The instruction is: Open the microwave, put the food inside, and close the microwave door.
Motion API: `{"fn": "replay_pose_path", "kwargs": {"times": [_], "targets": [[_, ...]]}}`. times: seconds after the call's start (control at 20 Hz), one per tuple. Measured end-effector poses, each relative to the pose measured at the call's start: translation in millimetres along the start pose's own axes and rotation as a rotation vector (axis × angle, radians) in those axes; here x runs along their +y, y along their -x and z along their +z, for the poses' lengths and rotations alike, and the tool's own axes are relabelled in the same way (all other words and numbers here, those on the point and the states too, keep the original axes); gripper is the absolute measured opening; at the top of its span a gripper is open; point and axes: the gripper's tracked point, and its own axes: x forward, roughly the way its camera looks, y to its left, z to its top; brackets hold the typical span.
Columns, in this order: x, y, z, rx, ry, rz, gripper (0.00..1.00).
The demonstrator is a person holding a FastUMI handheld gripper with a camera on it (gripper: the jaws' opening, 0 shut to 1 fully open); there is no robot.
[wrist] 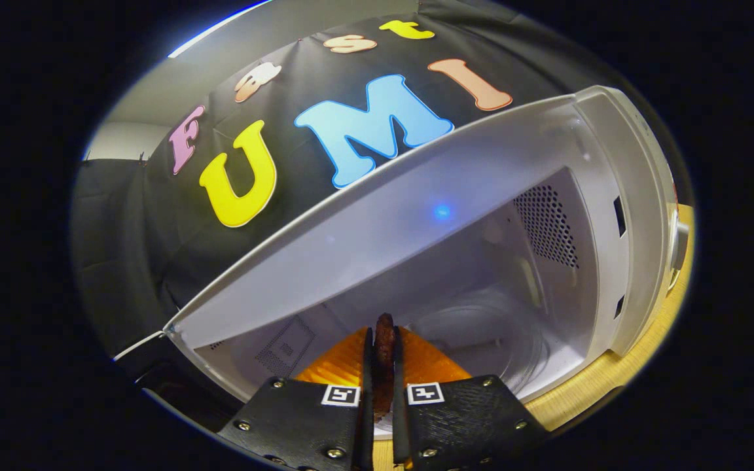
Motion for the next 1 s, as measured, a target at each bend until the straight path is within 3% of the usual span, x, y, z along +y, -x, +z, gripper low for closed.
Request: {"fn": "replay_pose_path", "kwargs": {"times": [0.35,0.45,0.5,0.75,0.9,1.0], "targets": [[-47,-19,-10,0.008,0.006,-0.11,0.25],[-65,-24,-16,0.022,0.025,-0.185,0.28],[-74,-20,-13,0.018,0.066,-0.223,0.4],[-63,-7,-7,0.021,0.148,-0.168,0.49],[-40,19,-11,0.08,0.195,-0.086,0.62],[-30,45,-7,0.105,0.283,-0.065,0.62]]}}
